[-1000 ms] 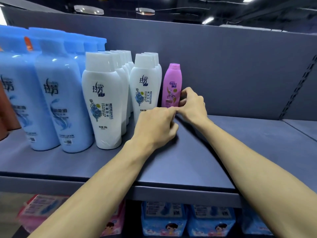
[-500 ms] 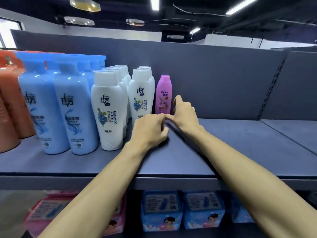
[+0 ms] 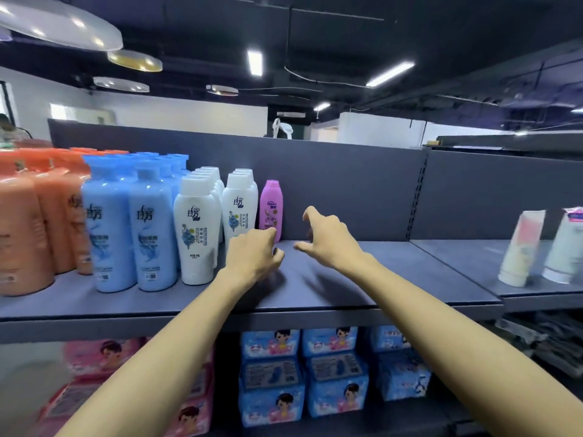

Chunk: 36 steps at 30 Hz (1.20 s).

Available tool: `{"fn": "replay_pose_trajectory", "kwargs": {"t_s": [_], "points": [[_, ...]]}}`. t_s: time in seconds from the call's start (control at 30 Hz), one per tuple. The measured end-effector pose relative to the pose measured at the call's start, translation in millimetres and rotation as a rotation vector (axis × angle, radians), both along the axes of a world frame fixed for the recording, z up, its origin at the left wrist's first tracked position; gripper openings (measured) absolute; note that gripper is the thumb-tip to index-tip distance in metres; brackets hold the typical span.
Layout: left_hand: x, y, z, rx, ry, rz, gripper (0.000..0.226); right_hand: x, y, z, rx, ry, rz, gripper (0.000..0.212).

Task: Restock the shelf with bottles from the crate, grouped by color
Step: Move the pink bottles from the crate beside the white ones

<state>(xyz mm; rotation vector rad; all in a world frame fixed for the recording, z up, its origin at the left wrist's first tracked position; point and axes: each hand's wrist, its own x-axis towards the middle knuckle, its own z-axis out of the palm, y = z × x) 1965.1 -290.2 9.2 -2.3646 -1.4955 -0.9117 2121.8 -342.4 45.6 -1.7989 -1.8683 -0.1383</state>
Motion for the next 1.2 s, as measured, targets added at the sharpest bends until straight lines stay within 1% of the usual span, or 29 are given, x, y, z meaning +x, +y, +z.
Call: {"fn": "replay_pose_trajectory", "kwargs": {"t_s": [0.1, 0.2, 0.3, 0.43, 0.5, 0.63, 0.77, 0.83, 0.97, 1.07, 1.13, 1.2], "points": [[-6, -31, 2, 0.056, -0.018, -0.05, 0.019, 1, -35, -7, 0.076, -0.02, 0.025, 0.048], [-10, -62, -5, 0.085, 0.019, -0.085, 0.022, 2, -73, -23, 0.147, -0.072, 0.077, 0.046], [-6, -74, -10, 0.073, 0.034, -0.069, 0.022, 4, -92, -33, 0.139, -0.114, 0.072, 0.043], [3, -89, -23, 0.066, 0.035, -0.093, 0.024, 9, -106, -45, 0.173, -0.107, 0.07, 0.036], [5, -101, -35, 0.045, 0.005, -0.103, 0.023, 12, -113, -62, 0.174, -0.106, 0.091, 0.031], [9, -126, -62, -0.035, -0.023, -0.141, 0.02, 17, -125, -97, 0.126, -0.19, 0.151, 0.023], [10, -147, -99, 0.003, -0.111, -0.195, 0.017, 24, -136, -131, 0.147, -0.172, 0.151, 0.024], [12, -155, -123, -0.028, -0.106, -0.197, 0.017, 27, -141, -158, 0.069, -0.154, 0.154, 0.026], [18, -163, -181, -0.161, -0.001, -0.189, 0.019, 31, -151, -219, -0.133, -0.128, 0.137, 0.029], [17, -167, -223, -0.244, 0.073, -0.178, 0.02, 30, -159, -260, -0.281, -0.083, 0.109, 0.036], [14, -171, -249, -0.28, 0.102, -0.175, 0.021, 29, -165, -288, -0.396, -0.048, 0.084, 0.039], [12, -177, -273, -0.368, 0.124, -0.192, 0.022, 27, -171, -317, -0.514, -0.043, 0.065, 0.04]]}}
